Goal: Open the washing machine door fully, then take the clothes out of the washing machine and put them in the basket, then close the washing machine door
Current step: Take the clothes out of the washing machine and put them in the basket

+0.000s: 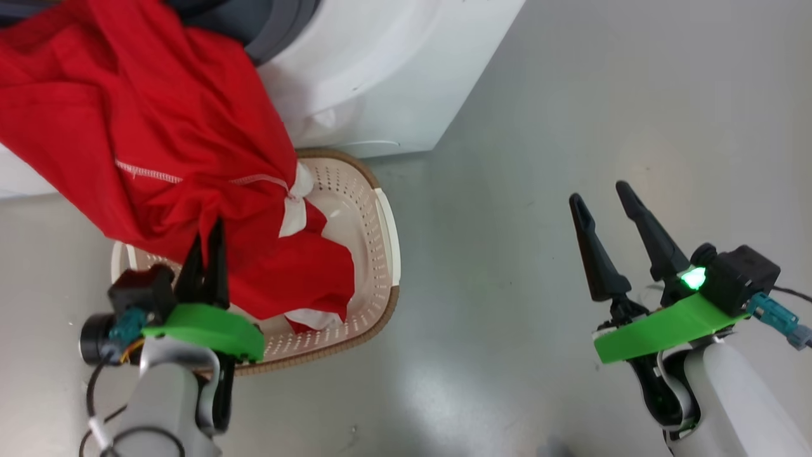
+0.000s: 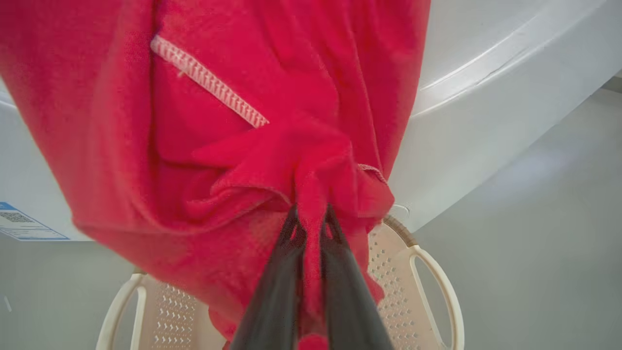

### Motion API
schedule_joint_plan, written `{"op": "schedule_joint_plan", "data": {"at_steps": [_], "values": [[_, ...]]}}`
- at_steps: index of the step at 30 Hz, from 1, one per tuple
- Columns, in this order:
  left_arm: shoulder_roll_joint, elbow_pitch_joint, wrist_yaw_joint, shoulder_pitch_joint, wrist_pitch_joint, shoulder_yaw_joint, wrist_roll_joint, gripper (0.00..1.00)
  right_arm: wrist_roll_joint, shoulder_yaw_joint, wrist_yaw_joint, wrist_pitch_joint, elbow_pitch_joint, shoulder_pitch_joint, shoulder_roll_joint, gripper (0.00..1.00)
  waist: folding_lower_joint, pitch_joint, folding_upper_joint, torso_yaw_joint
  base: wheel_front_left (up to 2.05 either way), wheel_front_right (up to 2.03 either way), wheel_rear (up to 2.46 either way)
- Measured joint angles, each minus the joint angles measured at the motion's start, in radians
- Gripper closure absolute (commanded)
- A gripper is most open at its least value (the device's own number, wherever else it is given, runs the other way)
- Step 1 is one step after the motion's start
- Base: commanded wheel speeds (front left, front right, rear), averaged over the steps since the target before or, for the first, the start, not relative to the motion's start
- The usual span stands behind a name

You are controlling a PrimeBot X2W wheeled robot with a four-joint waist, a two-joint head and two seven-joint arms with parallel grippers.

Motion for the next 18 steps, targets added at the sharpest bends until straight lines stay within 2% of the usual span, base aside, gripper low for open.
{"op": "schedule_joint_plan", "data": {"at_steps": [13,18], "values": [[-0.002,0.377,-0.039,-0.215,0.000,-0.010,0.082,1.00,0.001,0.009,0.000,0.000,-0.010,-0.058,0.005,0.00,0.0000,0.094,0.0001,-0.022,0.00,0.00,0.00],[-0.001,0.476,-0.042,-0.265,0.000,-0.019,0.093,1.00,0.001,0.012,0.000,0.000,-0.012,-0.066,0.008,0.00,0.0000,0.122,0.0000,-0.029,0.00,0.00,0.00]]}}
